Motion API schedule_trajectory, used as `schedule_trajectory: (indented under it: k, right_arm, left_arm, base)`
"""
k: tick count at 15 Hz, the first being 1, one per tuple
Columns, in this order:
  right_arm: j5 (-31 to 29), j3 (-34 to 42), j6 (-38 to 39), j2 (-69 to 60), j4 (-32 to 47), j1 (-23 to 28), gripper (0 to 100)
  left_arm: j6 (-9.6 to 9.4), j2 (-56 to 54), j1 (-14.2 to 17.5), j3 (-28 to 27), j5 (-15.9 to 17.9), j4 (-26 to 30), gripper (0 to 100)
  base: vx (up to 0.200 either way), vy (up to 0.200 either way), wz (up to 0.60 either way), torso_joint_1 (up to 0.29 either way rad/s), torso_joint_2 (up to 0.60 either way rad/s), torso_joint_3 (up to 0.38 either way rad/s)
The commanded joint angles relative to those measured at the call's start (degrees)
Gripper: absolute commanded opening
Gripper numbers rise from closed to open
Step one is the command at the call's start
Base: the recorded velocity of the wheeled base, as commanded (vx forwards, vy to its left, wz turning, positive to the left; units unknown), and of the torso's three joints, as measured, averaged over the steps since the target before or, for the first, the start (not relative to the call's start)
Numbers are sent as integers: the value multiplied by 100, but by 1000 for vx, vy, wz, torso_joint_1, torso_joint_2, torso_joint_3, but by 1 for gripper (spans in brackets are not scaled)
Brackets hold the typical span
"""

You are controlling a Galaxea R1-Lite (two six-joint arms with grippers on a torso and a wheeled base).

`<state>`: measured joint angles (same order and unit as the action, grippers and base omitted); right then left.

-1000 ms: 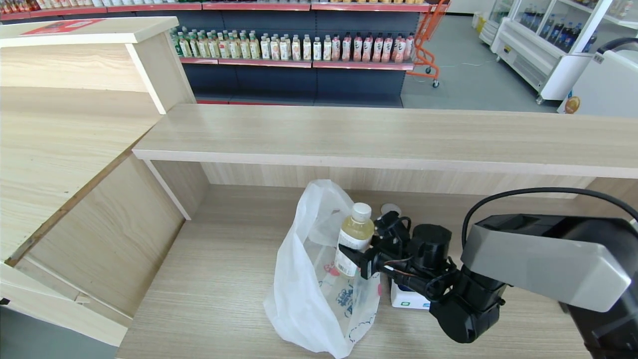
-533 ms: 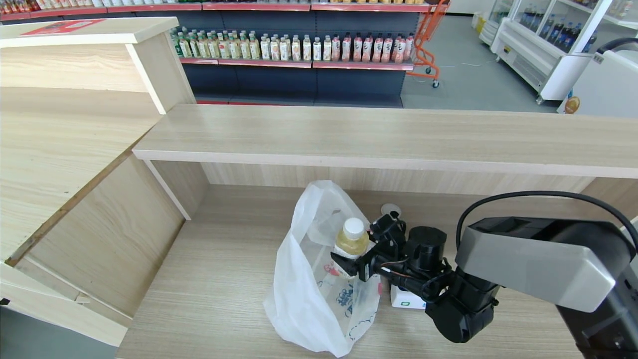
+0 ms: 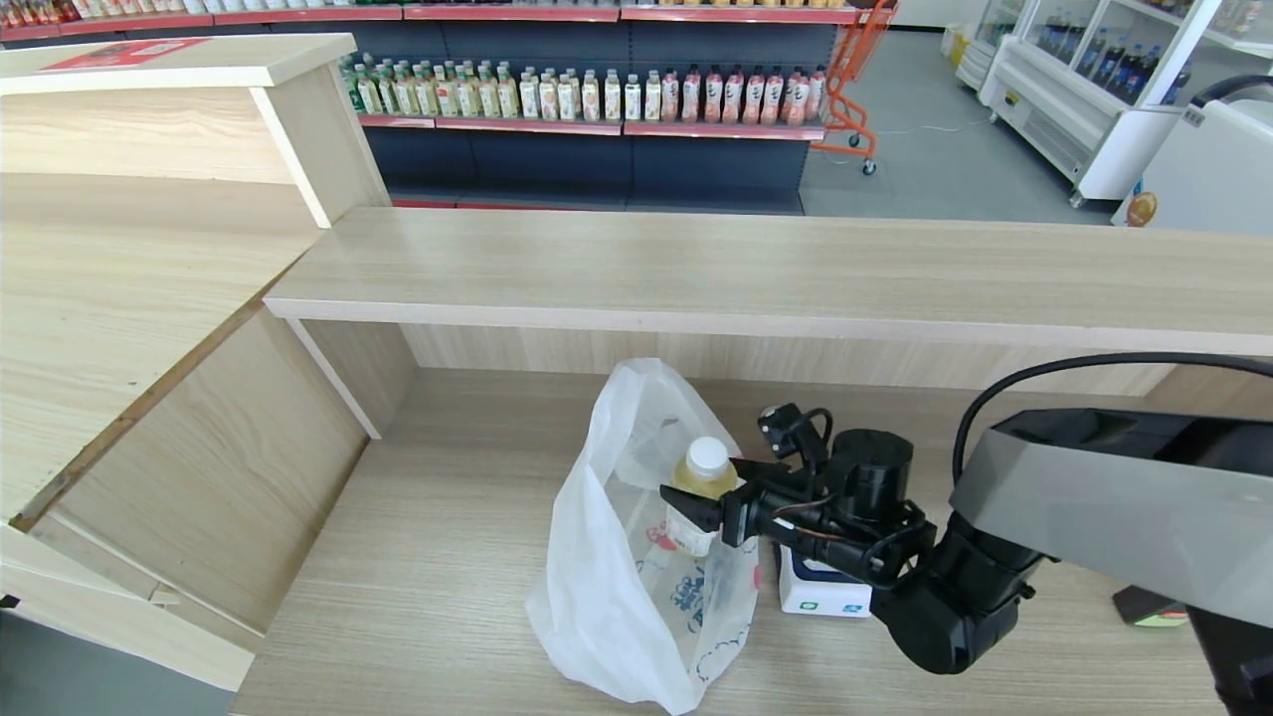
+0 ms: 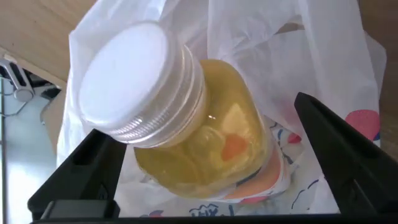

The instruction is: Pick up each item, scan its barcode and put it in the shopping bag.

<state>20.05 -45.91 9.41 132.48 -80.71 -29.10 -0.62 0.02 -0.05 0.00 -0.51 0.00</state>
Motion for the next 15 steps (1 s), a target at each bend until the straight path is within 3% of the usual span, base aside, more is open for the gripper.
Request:
schedule_trajectory:
  k: [1, 3, 8, 12, 15]
  right_arm:
    - [-1, 153, 272, -556, 109, 27, 100]
    - [-10, 434, 623, -1207, 372, 45, 100]
    - [7, 2306, 579, -4283, 1998, 440, 100]
    - [-28, 1902, -572, -6357, 4899, 1644, 100]
    - [-37, 1840, -581, -7157, 5769, 1969, 100]
  left_arm:
    - [1, -2, 5, 0, -2, 0, 100]
    - [1, -2, -4, 0, -2, 0, 100]
    - [1, -2, -4, 0, -2, 0, 100]
    - [1, -2, -4, 0, -2, 0, 100]
    - [1, -2, 5, 0, -2, 0, 100]
  base:
    - [0, 0, 0, 0, 0, 0]
    - [0, 0, 0, 0, 0, 0]
    - [0, 0, 0, 0, 0, 0]
    - [0, 0, 0, 0, 0, 0]
    - [0, 0, 0, 0, 0, 0]
